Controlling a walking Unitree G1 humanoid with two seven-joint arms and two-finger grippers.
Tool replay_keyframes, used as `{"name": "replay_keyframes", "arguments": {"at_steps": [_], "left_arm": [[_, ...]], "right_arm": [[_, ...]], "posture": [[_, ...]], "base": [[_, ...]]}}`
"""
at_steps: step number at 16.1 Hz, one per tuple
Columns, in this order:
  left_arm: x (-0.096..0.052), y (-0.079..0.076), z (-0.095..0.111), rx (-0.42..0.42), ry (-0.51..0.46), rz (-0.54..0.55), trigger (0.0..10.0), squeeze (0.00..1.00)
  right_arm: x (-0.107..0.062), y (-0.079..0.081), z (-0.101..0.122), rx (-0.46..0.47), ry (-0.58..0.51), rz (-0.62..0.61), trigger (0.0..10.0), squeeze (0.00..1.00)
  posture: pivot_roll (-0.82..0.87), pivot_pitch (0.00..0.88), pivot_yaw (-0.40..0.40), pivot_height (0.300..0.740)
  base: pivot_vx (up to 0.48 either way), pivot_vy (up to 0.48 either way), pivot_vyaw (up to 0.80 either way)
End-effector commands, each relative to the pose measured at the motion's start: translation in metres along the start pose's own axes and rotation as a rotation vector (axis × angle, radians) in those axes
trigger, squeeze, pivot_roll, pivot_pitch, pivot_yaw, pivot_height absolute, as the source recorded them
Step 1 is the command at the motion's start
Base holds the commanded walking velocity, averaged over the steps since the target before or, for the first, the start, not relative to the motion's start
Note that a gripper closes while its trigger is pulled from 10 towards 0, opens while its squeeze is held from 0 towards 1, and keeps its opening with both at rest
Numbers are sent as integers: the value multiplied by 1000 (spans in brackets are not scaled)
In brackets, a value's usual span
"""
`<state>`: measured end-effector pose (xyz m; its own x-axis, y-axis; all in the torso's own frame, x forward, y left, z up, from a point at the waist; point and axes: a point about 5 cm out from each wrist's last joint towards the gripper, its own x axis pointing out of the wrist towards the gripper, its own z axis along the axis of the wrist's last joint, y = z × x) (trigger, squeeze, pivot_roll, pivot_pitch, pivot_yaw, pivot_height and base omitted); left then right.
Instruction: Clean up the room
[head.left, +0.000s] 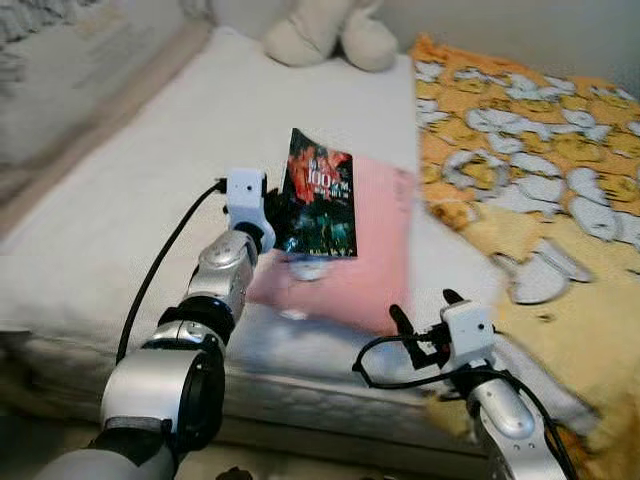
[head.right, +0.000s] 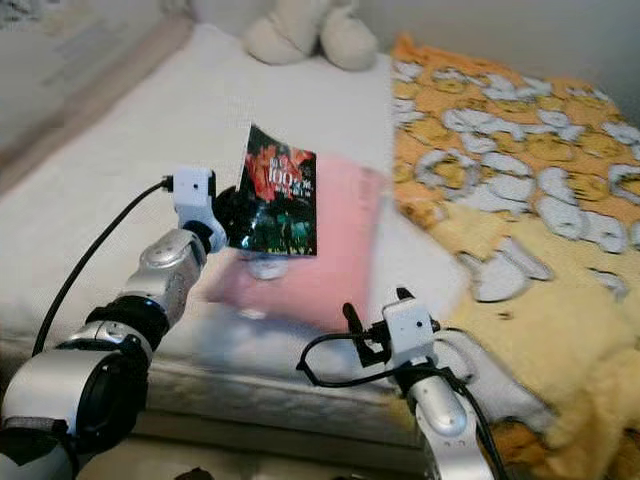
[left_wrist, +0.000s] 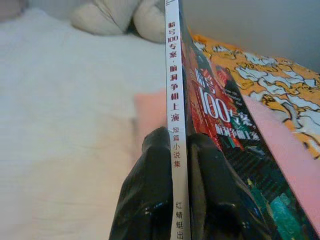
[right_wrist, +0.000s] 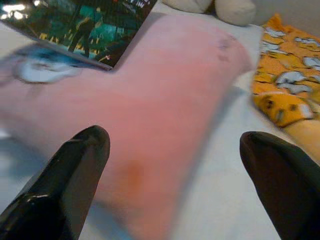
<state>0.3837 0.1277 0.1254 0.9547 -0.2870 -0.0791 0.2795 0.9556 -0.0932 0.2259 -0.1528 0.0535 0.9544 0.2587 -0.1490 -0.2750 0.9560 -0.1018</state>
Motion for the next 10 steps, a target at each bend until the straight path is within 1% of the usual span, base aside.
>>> {"name": "replay_keyframes", "arguments": {"at_steps": [1,2,4,6,8,10], "left_arm": [[3,2,16,38,-58,-20,0,0],[3,1,16,0,-62,-40,0,0],[3,-2,12,-22,-48,-65,0,0],[3,-6,9,-25,-43,-74,0,0],[4,-12,3,-46,-22,-66,0,0],[4,-15,0,-46,-2,-52,0,0]], "right_arm": [[1,1,0,5,-8,-3,10000,0],[1,1,-2,0,1,-7,10000,0],[2,2,-3,-4,8,-5,10000,0],[3,1,-3,-7,7,-6,10000,0],[3,0,-2,-2,-3,-7,10000,0],[4,1,-2,-3,-4,2,10000,0]], "posture": [[-84,0,-49,740],[-84,0,-49,740],[-88,0,-43,740],[-88,0,-43,740],[-86,0,-45,740],[-84,0,-48,740]], "base": [[0,480,0],[0,480,0],[0,480,-800],[0,480,-800],[0,476,0],[0,429,0]]}}
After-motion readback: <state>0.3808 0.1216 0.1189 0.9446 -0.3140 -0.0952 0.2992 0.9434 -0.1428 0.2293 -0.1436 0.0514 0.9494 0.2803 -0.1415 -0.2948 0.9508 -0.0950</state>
